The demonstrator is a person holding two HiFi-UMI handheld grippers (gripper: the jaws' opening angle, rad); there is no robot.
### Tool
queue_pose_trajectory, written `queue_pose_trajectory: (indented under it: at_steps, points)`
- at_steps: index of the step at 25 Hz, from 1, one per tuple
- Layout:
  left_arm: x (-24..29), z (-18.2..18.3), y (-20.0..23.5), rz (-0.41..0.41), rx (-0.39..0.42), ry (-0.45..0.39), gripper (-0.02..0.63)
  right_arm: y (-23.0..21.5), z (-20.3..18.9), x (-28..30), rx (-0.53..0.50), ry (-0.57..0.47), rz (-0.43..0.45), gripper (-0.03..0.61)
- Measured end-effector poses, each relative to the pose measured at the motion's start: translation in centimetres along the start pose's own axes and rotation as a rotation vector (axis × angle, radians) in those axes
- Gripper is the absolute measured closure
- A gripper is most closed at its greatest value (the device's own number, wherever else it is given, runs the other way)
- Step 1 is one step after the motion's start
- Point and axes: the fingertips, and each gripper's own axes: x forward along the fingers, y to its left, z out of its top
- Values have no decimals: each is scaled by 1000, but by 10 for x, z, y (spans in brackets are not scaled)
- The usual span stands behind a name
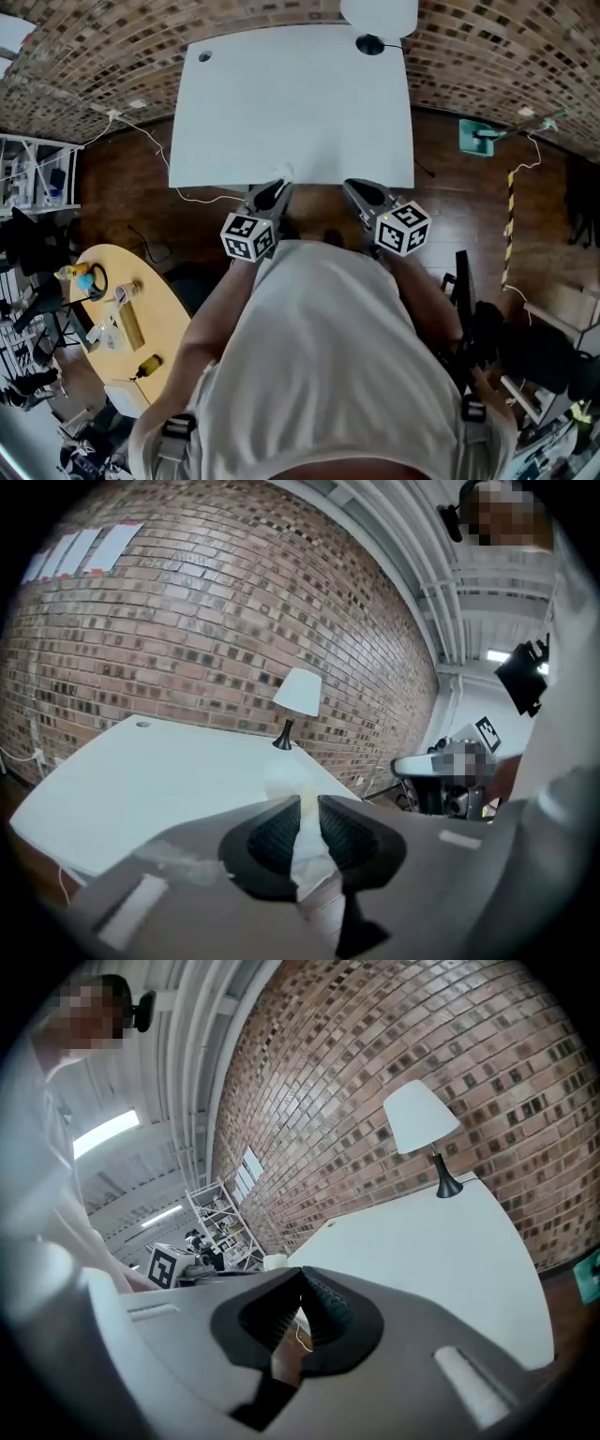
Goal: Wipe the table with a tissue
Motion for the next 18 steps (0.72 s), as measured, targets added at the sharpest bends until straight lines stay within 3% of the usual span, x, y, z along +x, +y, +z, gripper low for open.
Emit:
queue_pose_trajectory:
  at_steps: [10, 18]
  points:
    - [-34, 6, 10, -4, -6, -20, 546, 36, 4, 31, -42, 10, 48, 571]
    - [-49, 1, 19, -15, -4, -57, 546, 46, -11, 39, -48, 15, 34, 571]
